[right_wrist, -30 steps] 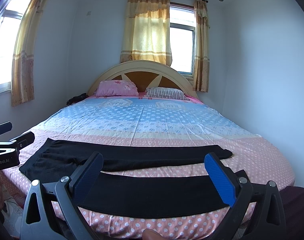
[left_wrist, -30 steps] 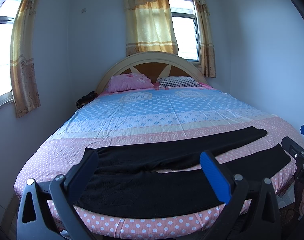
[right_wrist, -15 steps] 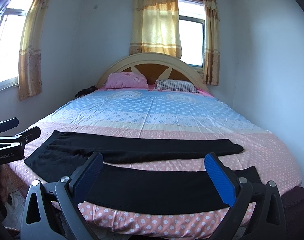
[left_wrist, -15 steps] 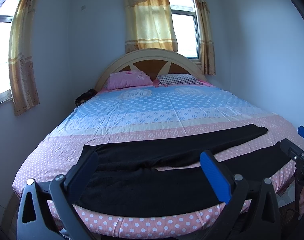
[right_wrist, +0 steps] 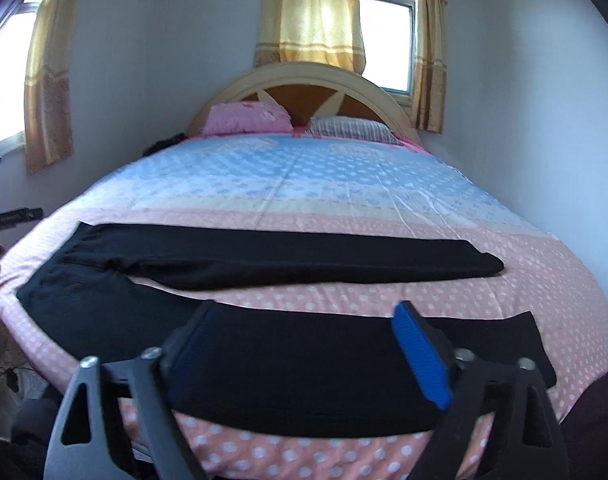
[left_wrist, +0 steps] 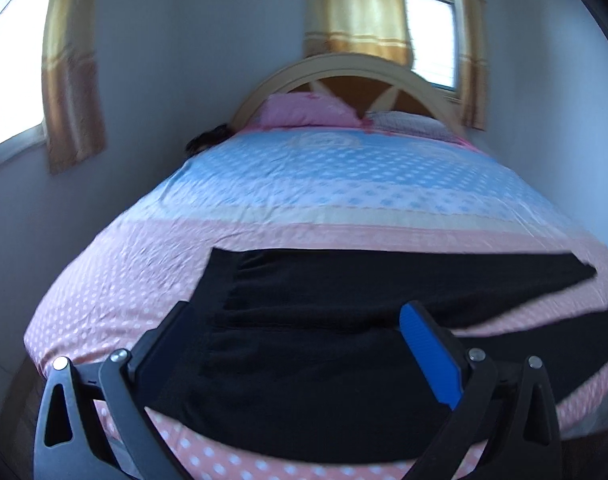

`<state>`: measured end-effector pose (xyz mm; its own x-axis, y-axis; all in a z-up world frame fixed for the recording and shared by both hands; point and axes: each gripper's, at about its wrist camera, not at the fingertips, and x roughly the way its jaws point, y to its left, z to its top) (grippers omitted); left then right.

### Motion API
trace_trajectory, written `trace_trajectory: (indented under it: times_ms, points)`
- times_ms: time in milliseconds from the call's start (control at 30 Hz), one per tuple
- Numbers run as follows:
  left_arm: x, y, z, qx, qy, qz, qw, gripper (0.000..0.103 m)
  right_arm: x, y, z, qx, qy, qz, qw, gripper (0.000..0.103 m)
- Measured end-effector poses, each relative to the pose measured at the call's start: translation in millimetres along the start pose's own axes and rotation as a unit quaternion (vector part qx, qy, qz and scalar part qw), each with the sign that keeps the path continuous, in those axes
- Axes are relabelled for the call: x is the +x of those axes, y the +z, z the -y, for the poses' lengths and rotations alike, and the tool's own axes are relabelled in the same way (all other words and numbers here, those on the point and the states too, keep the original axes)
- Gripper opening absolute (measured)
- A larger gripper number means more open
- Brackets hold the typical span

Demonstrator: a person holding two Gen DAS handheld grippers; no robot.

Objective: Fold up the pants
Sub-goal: 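Lower both tools onto the black pants and close them on the fabric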

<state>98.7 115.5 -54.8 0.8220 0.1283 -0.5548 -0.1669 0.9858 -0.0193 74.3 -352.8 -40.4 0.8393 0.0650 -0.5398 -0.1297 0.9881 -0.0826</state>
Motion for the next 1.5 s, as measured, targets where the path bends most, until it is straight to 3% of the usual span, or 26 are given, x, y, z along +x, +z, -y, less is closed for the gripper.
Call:
trace_trajectory:
  times_ms: [133,233,333,500,667,767,1000,1133,1233,1500]
  points:
    - [57.6,14.7,-58.7,-0.041,0.037,-0.033,0.9979,0.103,31.0,-3.4,23.2,0.009,-0.015,-0.037,0.999,0.066]
    - [99.4,21.1,-82.3,-0.022,0.059,-0.063,0.9960,0.103,43.8,-4.3,34.7,0.013,-0.028,-0.046,0.998,0.066]
    - [136.6,28.0,-99.8,-0.021,0.053,-0.098,0.9936,0.099,57.9,-2.0,48.8,0.015,-0.037,-0.055,0.998,0.066]
    - [181.6,41.4,-111.2,-0.023,0.023,-0.121,0.9921,0.077,79.1,6.9,82.1,0.035,-0.057,-0.068,0.995,0.066]
    - [222.6,44.7,-100.4,-0.007,-0.005,-0.156,0.9877,0.065,92.3,16.0,109.0,0.051,-0.082,-0.069,0.993,0.066]
    - [242.3,42.8,-98.1,0.005,-0.004,-0.173,0.9849,0.063,103.2,19.6,126.4,0.072,-0.079,-0.077,0.991,0.066]
    - [256.5,38.0,-105.7,-0.014,-0.044,-0.177,0.9831,0.040,134.6,31.4,187.2,0.132,-0.092,-0.105,0.981,0.061]
    - [254.2,37.9,-101.3,-0.005,-0.050,-0.169,0.9844,0.035,160.5,38.1,236.7,0.189,-0.093,-0.129,0.969,0.056]
    - [253.1,38.5,-100.9,0.000,-0.062,-0.164,0.9845,0.017,181.9,43.8,273.7,0.225,-0.102,-0.139,0.959,0.056]
    - [256.0,38.1,-94.9,0.011,-0.061,-0.163,0.9848,0.015,239.5,60.2,317.9,0.235,-0.091,-0.154,0.955,0.056]
